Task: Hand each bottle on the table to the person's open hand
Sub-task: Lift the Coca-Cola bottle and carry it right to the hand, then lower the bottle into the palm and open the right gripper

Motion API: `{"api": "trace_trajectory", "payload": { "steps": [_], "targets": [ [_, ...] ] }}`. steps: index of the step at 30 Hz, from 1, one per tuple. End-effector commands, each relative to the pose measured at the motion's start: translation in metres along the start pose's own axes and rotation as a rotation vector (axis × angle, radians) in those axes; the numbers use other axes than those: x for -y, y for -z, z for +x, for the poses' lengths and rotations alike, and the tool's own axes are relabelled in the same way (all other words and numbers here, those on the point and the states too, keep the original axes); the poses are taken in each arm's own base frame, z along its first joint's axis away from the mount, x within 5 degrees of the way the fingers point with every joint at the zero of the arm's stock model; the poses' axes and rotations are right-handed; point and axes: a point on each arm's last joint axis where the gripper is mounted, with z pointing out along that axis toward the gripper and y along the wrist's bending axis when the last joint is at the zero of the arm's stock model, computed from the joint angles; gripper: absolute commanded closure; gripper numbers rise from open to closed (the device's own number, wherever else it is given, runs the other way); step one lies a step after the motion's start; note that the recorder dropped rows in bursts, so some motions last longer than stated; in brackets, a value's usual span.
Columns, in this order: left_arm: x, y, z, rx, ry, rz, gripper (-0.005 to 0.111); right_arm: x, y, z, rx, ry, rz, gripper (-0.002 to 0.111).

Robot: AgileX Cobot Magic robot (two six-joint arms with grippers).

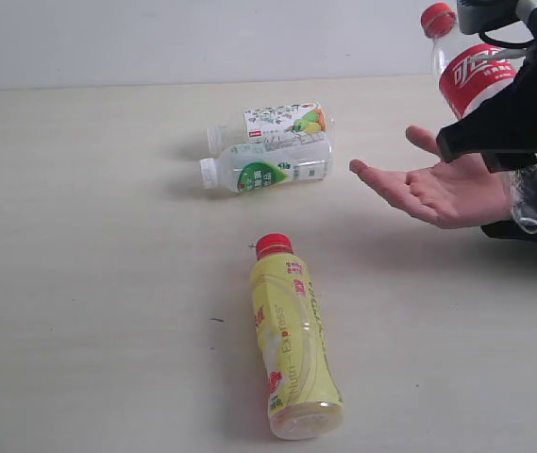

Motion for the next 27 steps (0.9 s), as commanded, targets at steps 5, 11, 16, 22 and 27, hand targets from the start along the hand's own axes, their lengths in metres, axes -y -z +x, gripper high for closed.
{"api": "trace_trajectory", "payload": {
  "steps": [5, 11, 16, 22, 27],
  "targets": [
    [0.000, 0.000, 0.000, 0.002, 0.005, -0.003, 0.107, -0.014, -0.044, -0.010, -0.080, 0.074, -0.039, 0.108],
    [0.000, 0.000, 0.000, 0.002, 0.005, -0.003, 0.107, -0.026, -0.069, -0.014, -0.092, 0.084, -0.066, 0.108],
    [0.000, 0.000, 0.000, 0.002, 0.005, -0.003, 0.107, -0.031, -0.073, -0.019, -0.102, 0.054, -0.097, 0.108],
    [0.000, 0.000, 0.000, 0.002, 0.005, -0.003, 0.107, -0.035, -0.073, -0.021, -0.099, 0.027, -0.122, 0.108],
    [0.000, 0.000, 0.000, 0.002, 0.005, -0.003, 0.107, -0.037, -0.074, -0.023, -0.089, 0.012, -0.141, 0.108]
  ]
}}
